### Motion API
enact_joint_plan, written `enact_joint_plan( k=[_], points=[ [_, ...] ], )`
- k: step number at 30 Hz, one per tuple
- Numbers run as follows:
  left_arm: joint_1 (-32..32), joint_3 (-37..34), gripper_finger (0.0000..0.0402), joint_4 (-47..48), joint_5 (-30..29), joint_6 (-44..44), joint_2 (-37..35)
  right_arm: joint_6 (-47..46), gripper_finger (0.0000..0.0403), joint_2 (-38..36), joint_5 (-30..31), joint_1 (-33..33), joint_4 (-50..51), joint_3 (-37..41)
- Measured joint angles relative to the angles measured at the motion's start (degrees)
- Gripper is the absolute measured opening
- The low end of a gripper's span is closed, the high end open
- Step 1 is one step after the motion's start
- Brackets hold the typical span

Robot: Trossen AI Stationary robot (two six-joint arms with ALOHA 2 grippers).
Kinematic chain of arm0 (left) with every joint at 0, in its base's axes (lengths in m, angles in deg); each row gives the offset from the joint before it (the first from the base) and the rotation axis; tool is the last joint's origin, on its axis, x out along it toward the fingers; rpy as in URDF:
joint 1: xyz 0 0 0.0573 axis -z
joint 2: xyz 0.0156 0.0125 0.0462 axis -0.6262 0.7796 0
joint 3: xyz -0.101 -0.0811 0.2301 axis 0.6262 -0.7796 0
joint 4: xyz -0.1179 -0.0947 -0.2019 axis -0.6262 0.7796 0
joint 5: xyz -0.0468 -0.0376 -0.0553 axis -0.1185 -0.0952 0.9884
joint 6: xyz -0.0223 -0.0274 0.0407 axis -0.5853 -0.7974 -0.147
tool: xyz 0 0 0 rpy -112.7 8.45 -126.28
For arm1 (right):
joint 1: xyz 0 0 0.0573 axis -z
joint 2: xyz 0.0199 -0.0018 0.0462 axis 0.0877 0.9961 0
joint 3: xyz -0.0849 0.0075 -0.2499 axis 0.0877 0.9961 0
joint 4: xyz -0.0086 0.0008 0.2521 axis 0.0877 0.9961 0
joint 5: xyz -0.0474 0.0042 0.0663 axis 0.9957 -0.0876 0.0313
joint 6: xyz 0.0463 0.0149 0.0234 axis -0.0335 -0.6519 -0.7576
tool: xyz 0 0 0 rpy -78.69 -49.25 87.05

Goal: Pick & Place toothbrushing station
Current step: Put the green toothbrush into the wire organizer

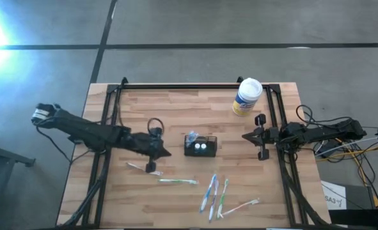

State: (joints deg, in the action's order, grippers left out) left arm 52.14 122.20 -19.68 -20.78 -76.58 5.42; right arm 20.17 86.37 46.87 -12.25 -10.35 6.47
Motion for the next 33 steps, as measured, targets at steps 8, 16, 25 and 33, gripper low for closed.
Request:
enact_joint_plan(
  k=[8,16,25,33],
  points=[
    [3.33,13.21,0.0088,19.74,3.20,-11.55,14.92,-0.13,0.0008,0.39,-0.01,-0.01,-0.33,0.00],
    [5.40,21.26,0.0195,22.02,15.81,-13.73,27.31,-0.06,0.0008,0.40,-0.02,0.00,-0.70,0.00],
    [5.66,23.39,0.0225,25.19,14.95,-13.43,33.50,-0.09,0.0008,0.38,-0.02,0.00,-1.08,0.00],
    [5.66,23.19,0.0222,25.47,13.46,-8.82,38.23,-0.06,0.0008,0.31,-0.02,0.00,-1.27,0.00]
  ],
)
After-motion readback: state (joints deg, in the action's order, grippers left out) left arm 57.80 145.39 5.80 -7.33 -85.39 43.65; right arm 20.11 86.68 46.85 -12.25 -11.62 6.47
